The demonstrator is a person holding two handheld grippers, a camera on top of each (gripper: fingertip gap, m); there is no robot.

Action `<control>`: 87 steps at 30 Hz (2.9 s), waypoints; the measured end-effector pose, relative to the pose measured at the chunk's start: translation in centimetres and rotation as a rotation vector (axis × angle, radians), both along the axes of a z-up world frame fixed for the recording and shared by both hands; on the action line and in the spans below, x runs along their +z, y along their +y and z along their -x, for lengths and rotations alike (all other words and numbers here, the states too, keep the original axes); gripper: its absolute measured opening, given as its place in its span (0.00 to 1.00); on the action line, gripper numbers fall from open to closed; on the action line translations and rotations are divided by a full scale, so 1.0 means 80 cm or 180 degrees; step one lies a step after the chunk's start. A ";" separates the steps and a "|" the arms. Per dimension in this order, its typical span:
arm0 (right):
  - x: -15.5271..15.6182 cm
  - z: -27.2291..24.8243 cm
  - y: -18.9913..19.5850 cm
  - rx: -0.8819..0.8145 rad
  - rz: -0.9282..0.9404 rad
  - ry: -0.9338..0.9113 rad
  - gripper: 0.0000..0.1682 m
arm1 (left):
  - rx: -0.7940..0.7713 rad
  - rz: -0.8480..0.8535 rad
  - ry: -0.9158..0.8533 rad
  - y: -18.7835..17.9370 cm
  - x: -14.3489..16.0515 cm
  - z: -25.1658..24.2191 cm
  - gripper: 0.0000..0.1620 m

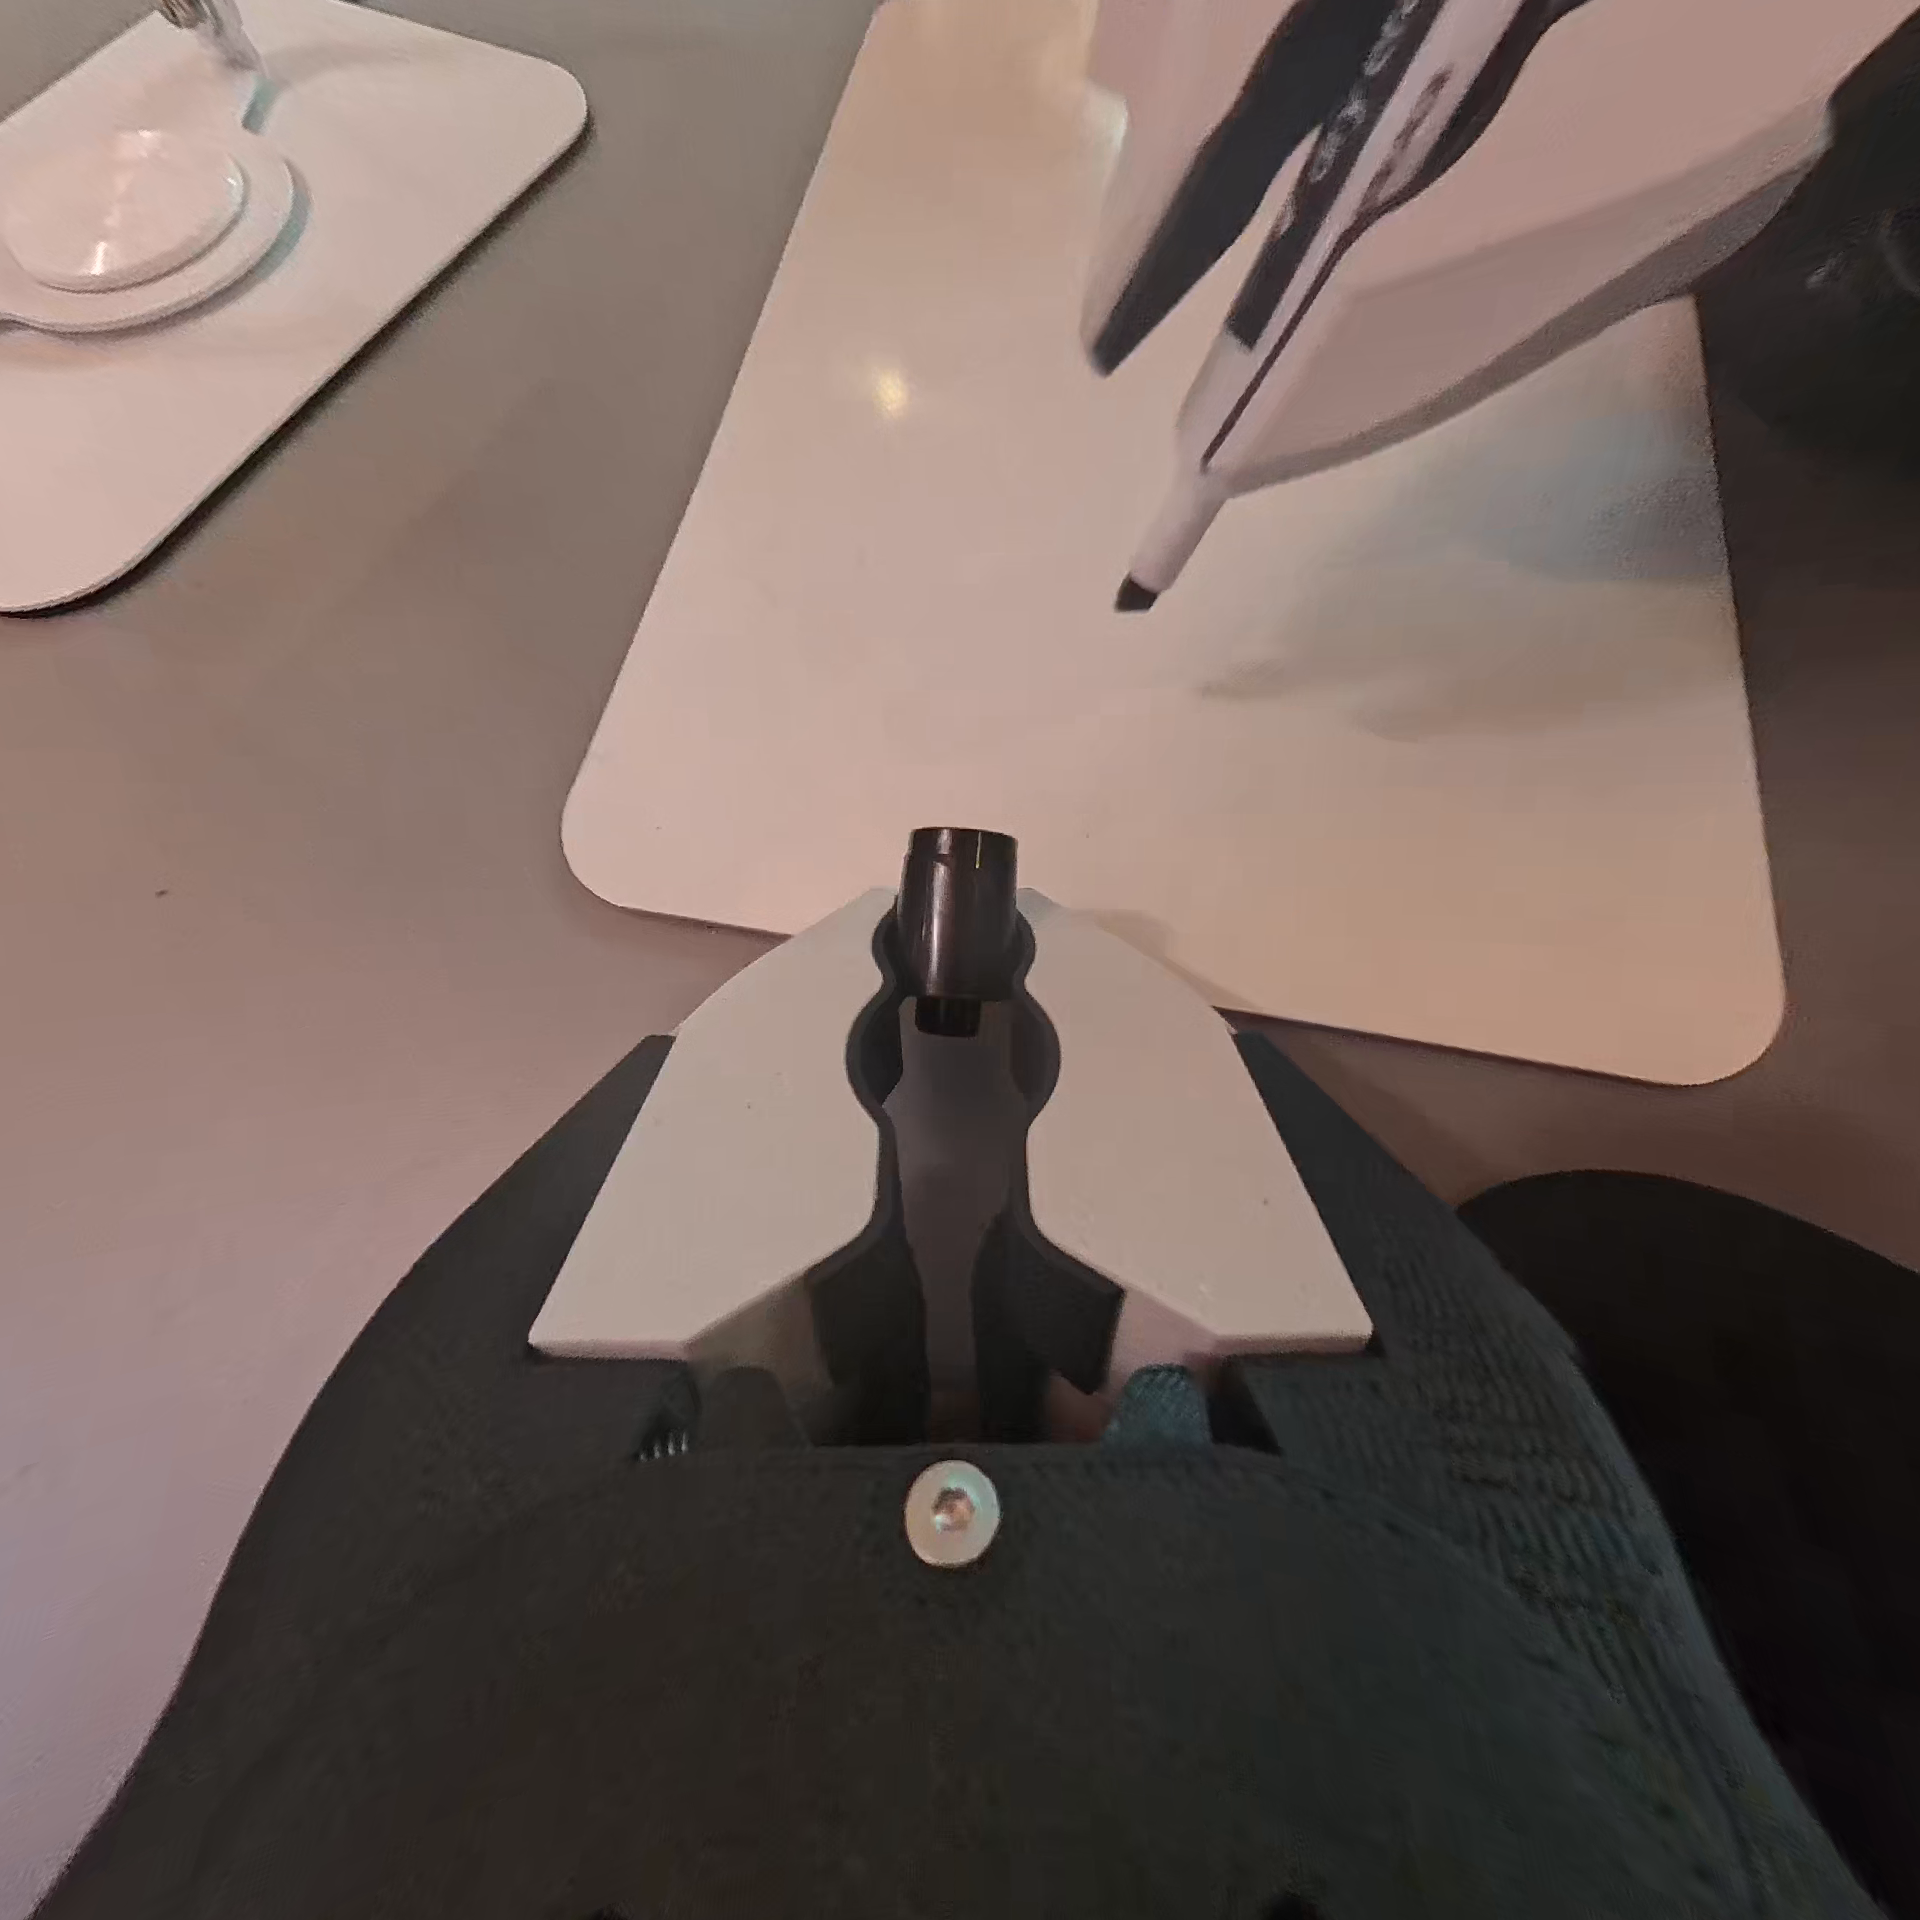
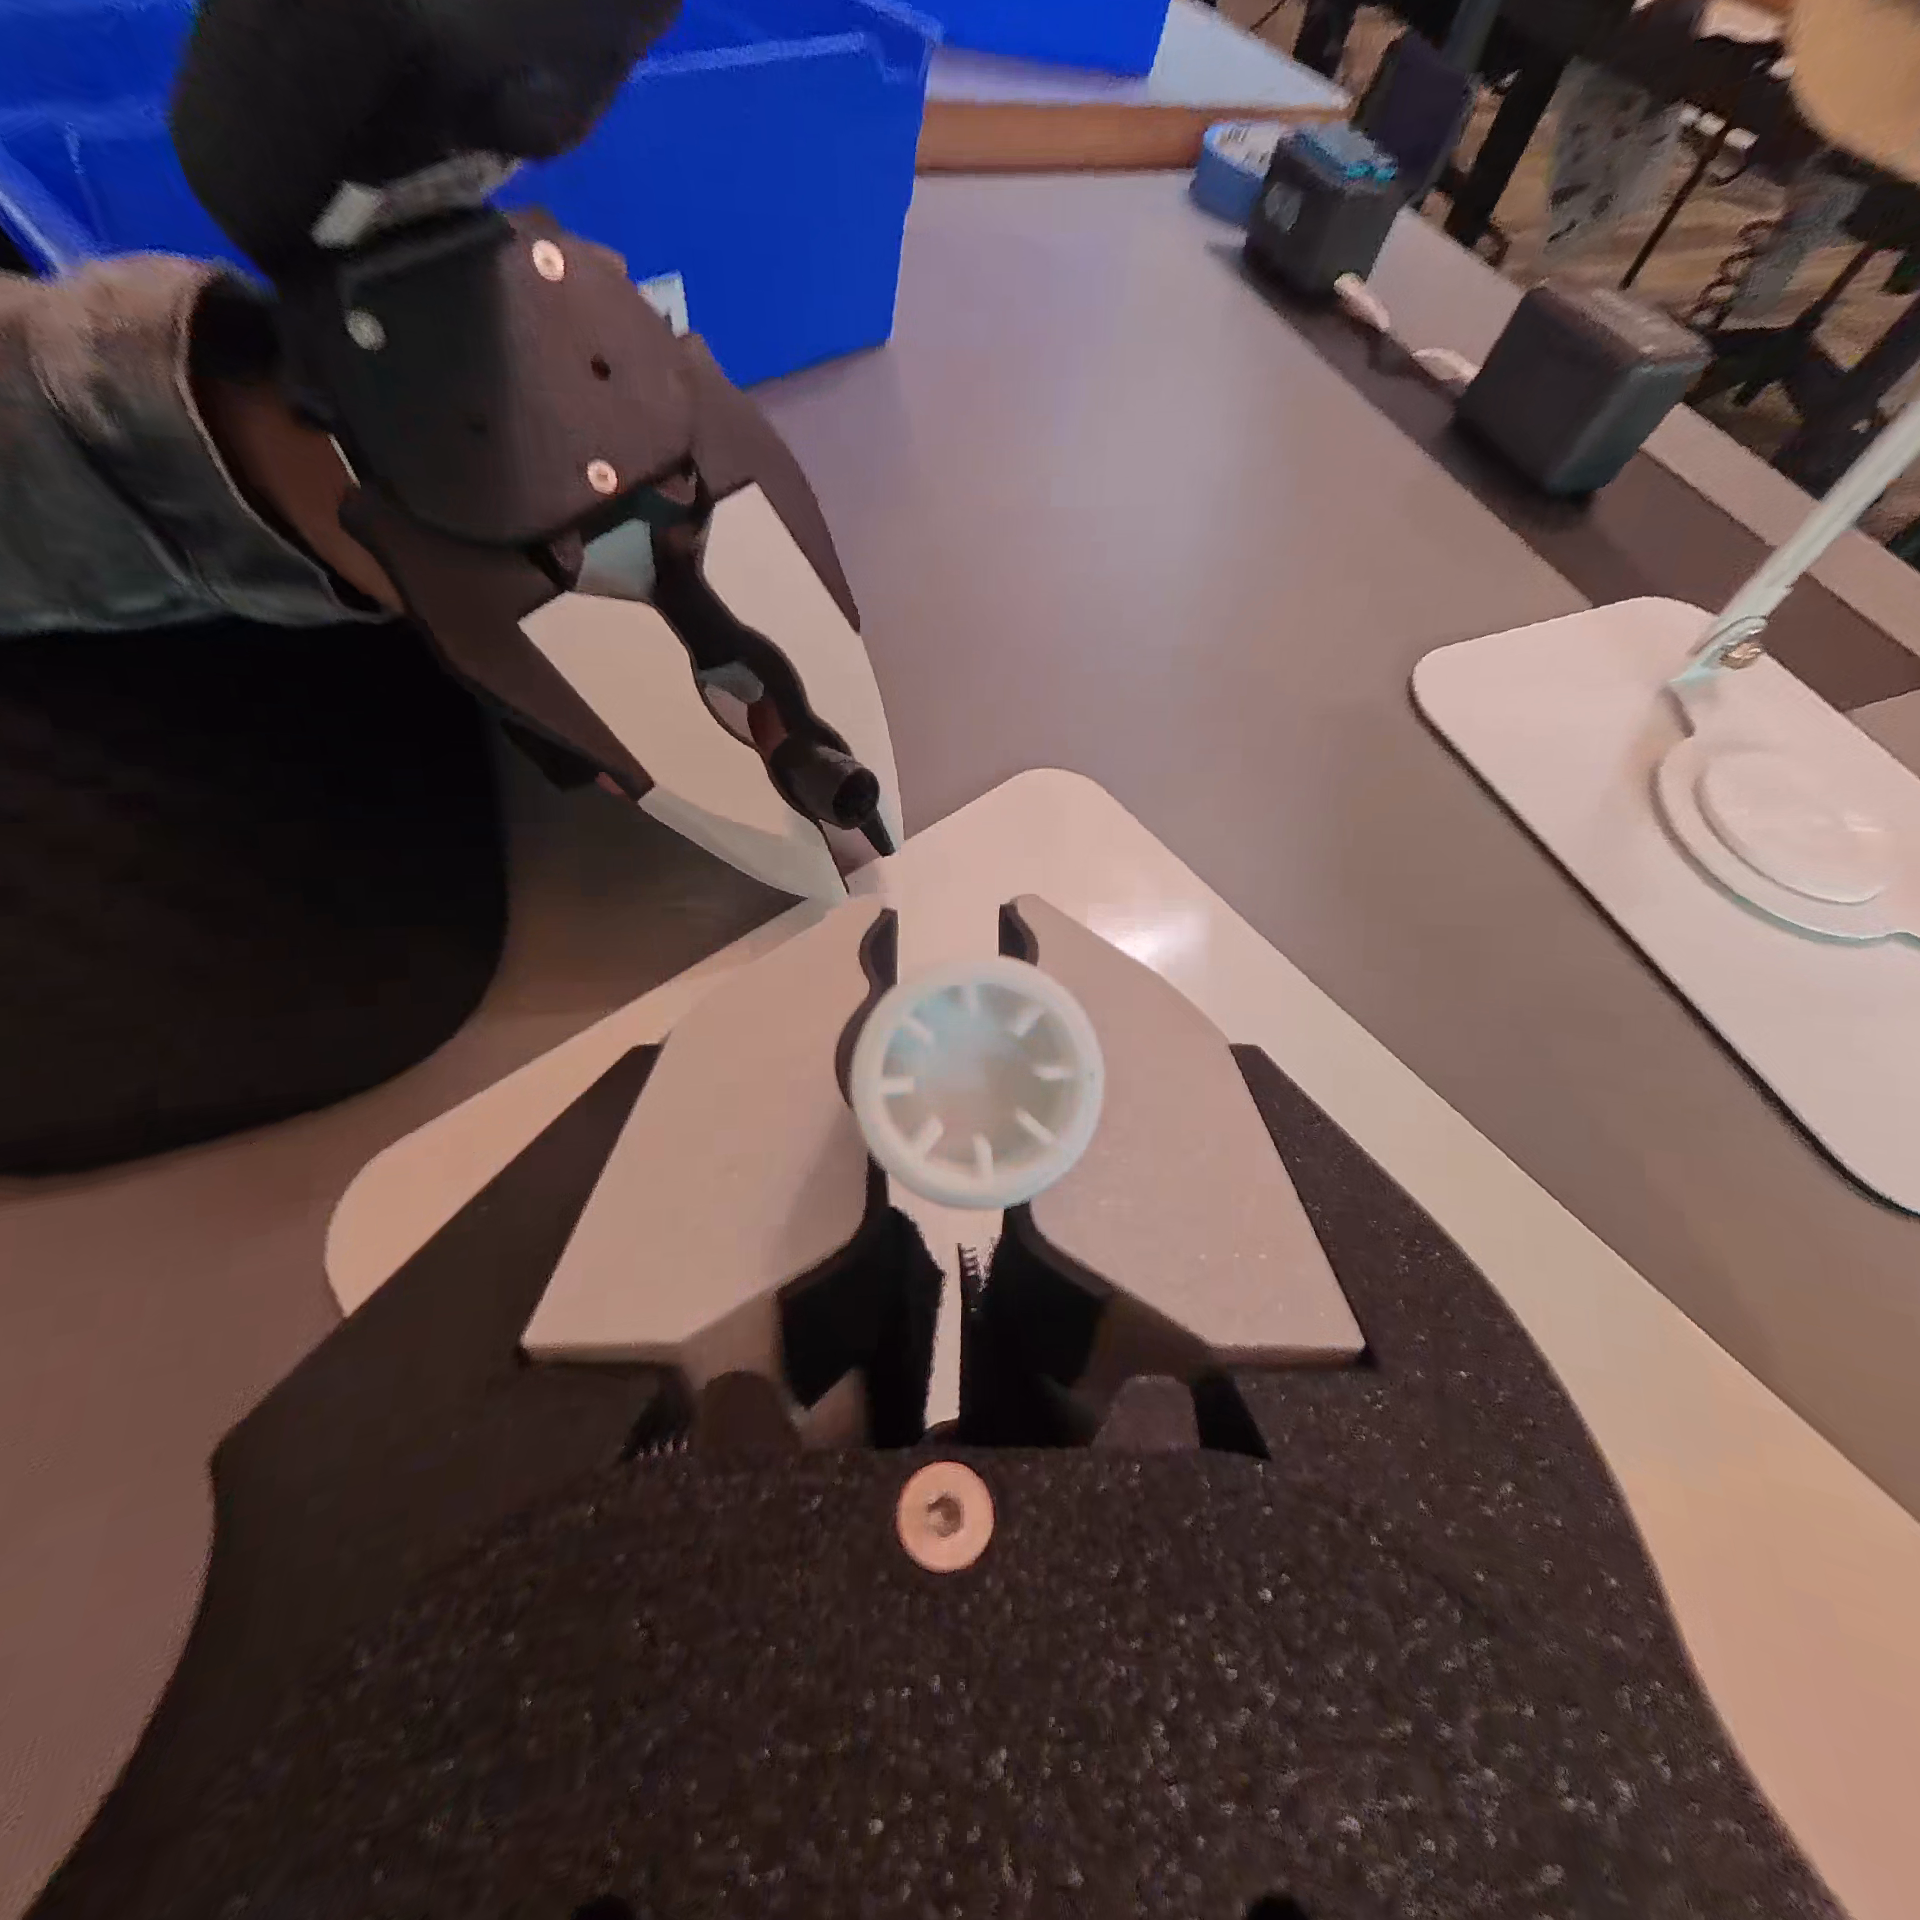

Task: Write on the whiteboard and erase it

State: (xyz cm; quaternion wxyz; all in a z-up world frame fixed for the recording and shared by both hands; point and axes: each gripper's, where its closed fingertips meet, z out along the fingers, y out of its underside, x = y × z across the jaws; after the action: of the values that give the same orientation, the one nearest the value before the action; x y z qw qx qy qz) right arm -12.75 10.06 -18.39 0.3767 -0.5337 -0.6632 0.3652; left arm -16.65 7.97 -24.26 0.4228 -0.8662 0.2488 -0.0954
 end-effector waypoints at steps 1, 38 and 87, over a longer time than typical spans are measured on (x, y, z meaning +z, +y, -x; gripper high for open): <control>-0.005 0.004 -0.003 0.0061 -0.0069 -0.0055 0.12 | -0.0019 0.0046 0.0041 -0.001 -0.003 -0.001 0.10; -0.027 0.018 0.019 0.0030 -0.0590 -0.0389 0.11 | -0.0051 0.0124 0.0026 -0.002 -0.007 -0.002 0.10; -0.025 0.001 0.049 -0.0328 -0.0475 -0.0456 0.11 | -0.0058 0.0121 0.0029 -0.002 -0.007 -0.002 0.10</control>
State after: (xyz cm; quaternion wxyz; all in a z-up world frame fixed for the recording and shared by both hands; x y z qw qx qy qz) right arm -12.81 14.00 -20.43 0.3853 -0.5623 -0.6855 0.2559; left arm -16.48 7.81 -24.81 0.4042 -0.8722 0.2568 -0.1000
